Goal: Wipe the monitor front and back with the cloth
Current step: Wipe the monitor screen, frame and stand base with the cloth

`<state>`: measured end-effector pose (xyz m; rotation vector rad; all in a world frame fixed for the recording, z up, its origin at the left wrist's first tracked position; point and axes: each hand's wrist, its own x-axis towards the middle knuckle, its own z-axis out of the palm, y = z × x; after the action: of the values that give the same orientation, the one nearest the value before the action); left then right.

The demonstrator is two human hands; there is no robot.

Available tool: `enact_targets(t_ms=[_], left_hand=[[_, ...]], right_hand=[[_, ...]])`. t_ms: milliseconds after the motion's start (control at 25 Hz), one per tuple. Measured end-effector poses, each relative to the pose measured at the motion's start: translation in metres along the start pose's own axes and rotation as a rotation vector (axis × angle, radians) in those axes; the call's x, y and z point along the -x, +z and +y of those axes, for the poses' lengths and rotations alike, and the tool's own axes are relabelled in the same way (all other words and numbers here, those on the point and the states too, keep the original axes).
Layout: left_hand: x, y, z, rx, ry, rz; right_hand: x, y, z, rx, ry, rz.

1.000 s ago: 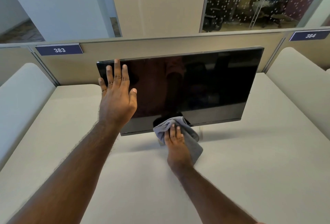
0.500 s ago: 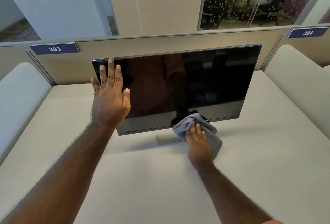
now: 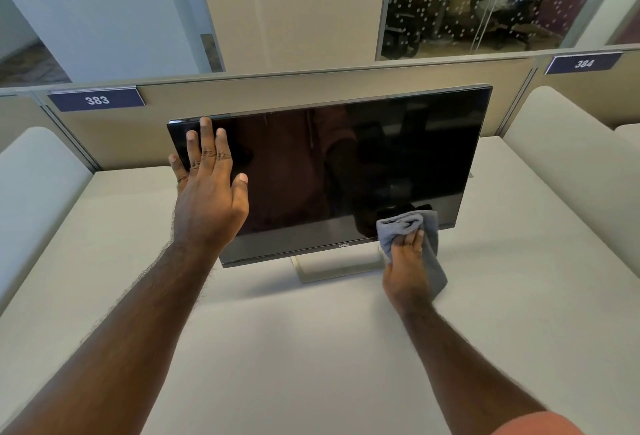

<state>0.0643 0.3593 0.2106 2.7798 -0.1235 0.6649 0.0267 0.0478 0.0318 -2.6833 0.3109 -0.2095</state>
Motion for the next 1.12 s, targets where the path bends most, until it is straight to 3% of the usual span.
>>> enact_targets(t_ms=[120, 240, 360, 480, 640, 960, 1120], left_hand=[[0.0, -0.001, 0.001, -0.002, -0.005, -0.008], [0.0, -0.004, -0.002, -0.02, -0.001, -0.026], [0.0, -0.006, -0.004, -0.027, 0.008, -0.033], [0.0, -0.006, -0.006, -0.024, 0.007, -0.036], [0.0, -0.006, -0.007, -0.019, 0.014, -0.033], [-0.004, -0.018, -0.024, -0.03, 0.017, -0.008], [-0.006, -0.021, -0.032, -0.058, 0.031, -0.014]], right_hand=[[-0.005, 0.01, -0.003, 0.029, -0.023, 0.024], [-0.017, 0.006, 0.014, -0.084, 0.102, -0.048], [-0.018, -0.001, 0.022, -0.24, 0.124, 0.097], [-0.009, 0.006, 0.01, -0.282, 0.036, 0.075], [0.013, 0.028, -0.023, -0.152, -0.13, 0.072], [0.077, 0.093, -0.15, -0.043, -0.521, -0.068], [0.095, 0.11, -0.199, 0.011, -0.603, -0.117]])
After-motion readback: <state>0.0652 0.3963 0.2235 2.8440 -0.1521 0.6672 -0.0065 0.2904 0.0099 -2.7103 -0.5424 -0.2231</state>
